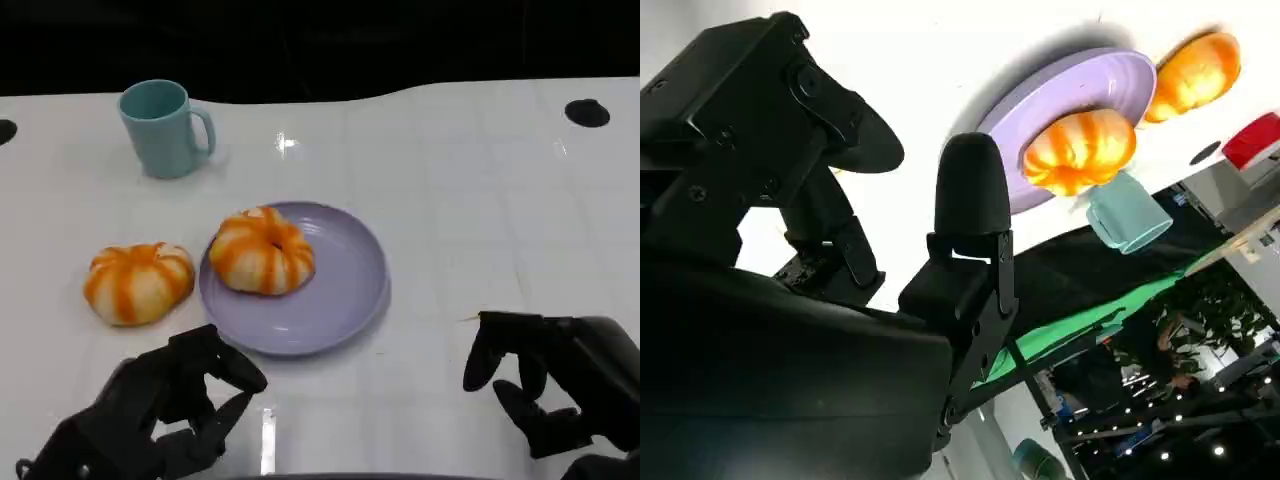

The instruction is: Grasp the bread from the table and place it into the plate.

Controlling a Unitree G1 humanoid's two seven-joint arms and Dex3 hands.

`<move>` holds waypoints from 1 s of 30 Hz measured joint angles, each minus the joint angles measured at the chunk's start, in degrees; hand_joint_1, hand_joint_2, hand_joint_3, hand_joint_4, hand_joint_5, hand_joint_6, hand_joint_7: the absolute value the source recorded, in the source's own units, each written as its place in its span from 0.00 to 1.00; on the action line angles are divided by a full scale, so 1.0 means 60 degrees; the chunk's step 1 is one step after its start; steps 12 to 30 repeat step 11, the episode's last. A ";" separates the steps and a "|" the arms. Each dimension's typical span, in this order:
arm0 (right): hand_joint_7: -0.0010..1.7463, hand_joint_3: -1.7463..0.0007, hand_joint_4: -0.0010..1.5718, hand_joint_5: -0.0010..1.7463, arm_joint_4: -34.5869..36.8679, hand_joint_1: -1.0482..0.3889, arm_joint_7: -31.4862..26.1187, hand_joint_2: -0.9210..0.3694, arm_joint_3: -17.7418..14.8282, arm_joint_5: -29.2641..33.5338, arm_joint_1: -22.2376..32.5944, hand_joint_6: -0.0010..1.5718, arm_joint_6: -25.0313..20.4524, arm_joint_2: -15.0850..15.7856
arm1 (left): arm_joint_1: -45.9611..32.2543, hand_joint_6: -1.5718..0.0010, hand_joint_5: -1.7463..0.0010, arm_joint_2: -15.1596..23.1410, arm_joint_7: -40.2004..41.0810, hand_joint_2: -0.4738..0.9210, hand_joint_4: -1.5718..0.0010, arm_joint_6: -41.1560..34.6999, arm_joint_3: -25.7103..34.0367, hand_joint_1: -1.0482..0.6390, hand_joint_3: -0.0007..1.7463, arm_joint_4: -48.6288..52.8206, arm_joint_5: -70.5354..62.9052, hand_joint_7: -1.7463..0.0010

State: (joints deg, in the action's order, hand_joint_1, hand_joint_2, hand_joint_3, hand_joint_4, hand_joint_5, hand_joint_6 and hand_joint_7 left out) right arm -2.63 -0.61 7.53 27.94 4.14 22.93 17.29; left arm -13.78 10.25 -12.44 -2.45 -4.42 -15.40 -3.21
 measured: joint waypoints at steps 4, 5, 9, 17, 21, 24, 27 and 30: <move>0.82 0.24 0.58 1.00 0.0028 0.77 -0.0003 0.53 0.0048 0.0017 -0.0011 0.47 0.0026 0.0000 | 0.0008 0.59 0.00 0.0017 0.0000 0.89 0.53 0.0177 0.0025 0.47 0.40 0.0187 0.0000 0.28; 0.82 0.24 0.58 1.00 0.0028 0.77 -0.0004 0.53 0.0050 0.0018 -0.0011 0.48 0.0026 0.0000 | 0.0008 0.59 0.00 0.0018 0.0000 0.89 0.53 0.0178 0.0027 0.47 0.40 0.0196 0.0000 0.28; 0.82 0.24 0.59 1.00 0.0025 0.77 -0.0014 0.54 0.0050 0.0086 -0.0010 0.48 0.0026 0.0000 | 0.0008 0.59 0.00 0.0016 0.0000 0.89 0.53 0.0179 0.0027 0.47 0.40 0.0196 -0.0001 0.28; 0.81 0.23 0.59 1.00 0.0003 0.77 -0.0014 0.54 0.0050 0.0129 -0.0010 0.48 0.0026 0.0001 | 0.0008 0.59 0.00 0.0013 0.0000 0.90 0.54 0.0179 0.0027 0.47 0.40 0.0196 0.0002 0.28; 0.81 0.23 0.59 1.00 0.0003 0.77 -0.0014 0.54 0.0050 0.0129 -0.0010 0.48 0.0026 0.0001 | 0.0008 0.59 0.00 0.0013 0.0000 0.90 0.54 0.0179 0.0027 0.47 0.40 0.0196 0.0002 0.28; 0.81 0.23 0.59 1.00 0.0003 0.77 -0.0014 0.54 0.0050 0.0129 -0.0010 0.48 0.0026 0.0001 | 0.0008 0.59 0.00 0.0013 0.0000 0.90 0.54 0.0179 0.0027 0.47 0.40 0.0196 0.0002 0.28; 0.81 0.23 0.59 1.00 0.0003 0.77 -0.0014 0.54 0.0050 0.0129 -0.0010 0.48 0.0026 0.0001 | 0.0008 0.59 0.00 0.0013 0.0000 0.90 0.54 0.0179 0.0027 0.47 0.40 0.0196 0.0002 0.28; 0.81 0.23 0.59 1.00 0.0003 0.77 -0.0014 0.54 0.0050 0.0129 -0.0010 0.48 0.0026 0.0001 | 0.0008 0.59 0.00 0.0013 0.0000 0.90 0.54 0.0179 0.0027 0.47 0.40 0.0196 0.0002 0.28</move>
